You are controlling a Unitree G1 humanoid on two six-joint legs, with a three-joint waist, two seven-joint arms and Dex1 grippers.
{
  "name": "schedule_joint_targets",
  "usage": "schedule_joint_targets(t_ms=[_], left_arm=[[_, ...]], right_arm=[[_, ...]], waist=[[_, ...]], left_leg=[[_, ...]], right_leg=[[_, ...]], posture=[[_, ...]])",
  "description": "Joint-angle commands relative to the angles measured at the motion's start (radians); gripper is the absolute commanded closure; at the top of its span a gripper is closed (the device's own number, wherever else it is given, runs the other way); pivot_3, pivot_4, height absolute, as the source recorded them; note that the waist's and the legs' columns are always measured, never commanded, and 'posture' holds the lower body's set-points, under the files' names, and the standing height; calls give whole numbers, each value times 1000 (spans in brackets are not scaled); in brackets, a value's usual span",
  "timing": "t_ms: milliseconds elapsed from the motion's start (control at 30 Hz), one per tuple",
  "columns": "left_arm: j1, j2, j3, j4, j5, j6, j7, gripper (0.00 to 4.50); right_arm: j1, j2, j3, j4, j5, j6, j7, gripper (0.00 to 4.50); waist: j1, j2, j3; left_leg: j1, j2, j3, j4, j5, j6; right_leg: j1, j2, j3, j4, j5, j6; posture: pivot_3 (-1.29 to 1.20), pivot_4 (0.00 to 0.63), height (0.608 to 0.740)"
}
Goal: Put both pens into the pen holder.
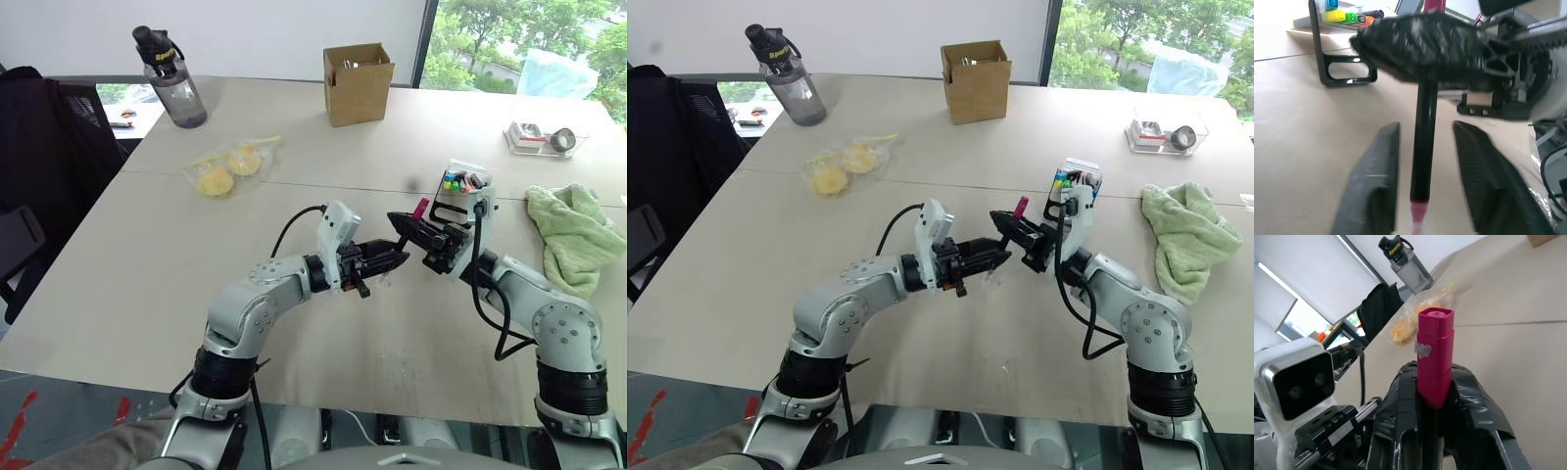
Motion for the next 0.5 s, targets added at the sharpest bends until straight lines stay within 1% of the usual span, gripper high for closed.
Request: schedule_joint_targets(t_ms=[33, 133, 167, 200, 300, 367, 500], left_arm=[[-28, 6, -11, -13, 24, -53, 1, 2264], [-63, 32, -3, -30, 41, -62, 7, 2264], [-82, 40, 3, -37, 44, -56, 15, 2264], [-102, 46, 11, -46, 44, -51, 23, 2264], [-149, 55, 29, -71, 34, -15, 60, 2264], [-171, 63, 26, -88, 39, 8, 85, 2264], [-196, 60, 22, -117, 34, 46, 127, 2264]], right_arm=[[-25, -44, 20, -80, -136, -130, 68, 4421], [-45, -91, 68, -95, -329, -310, 144, 4421], [-52, -121, 97, -89, -419, -390, 176, 4421], [-61, -142, 119, -71, -513, -479, 191, 4421], [-77, -192, 160, -15, -727, -682, 210, 4421], [-80, -195, 159, 21, -824, -791, 188, 4421], [-88, -161, 128, 84, -935, -926, 120, 4421]], waist=[[0, 0, 0], [1, 0, 0], [0, 0, 0], [1, 0, 0], [1, 0, 0], [3, 0, 0], [5, 0, 0]], left_leg=[[0, 0, 0, 0, 0, 0], [-4, 0, 0, 0, 0, 0], [-7, 0, 0, 1, 1, -2], [-8, 0, 0, 1, 3, -4], [-10, 0, 0, 1, 3, -4], [-10, 0, 0, 1, 3, -4], [-10, 0, 0, 1, 3, -5]], right_leg=[[0, 0, 0, 0, 0, 0], [-4, 0, 0, 0, 0, 0], [-7, 1, 0, 1, 0, 0], [-8, 1, 0, 1, 0, 0], [-9, 1, 0, 0, 0, 0], [-9, 1, 0, -1, 0, 0], [-9, 1, 0, -1, 0, 0]], posture=[[0, 150, 739], [0, 150, 739], [0, 150, 739], [0, 150, 739], [0, 150, 739], [0, 150, 739], [0, 150, 739]])
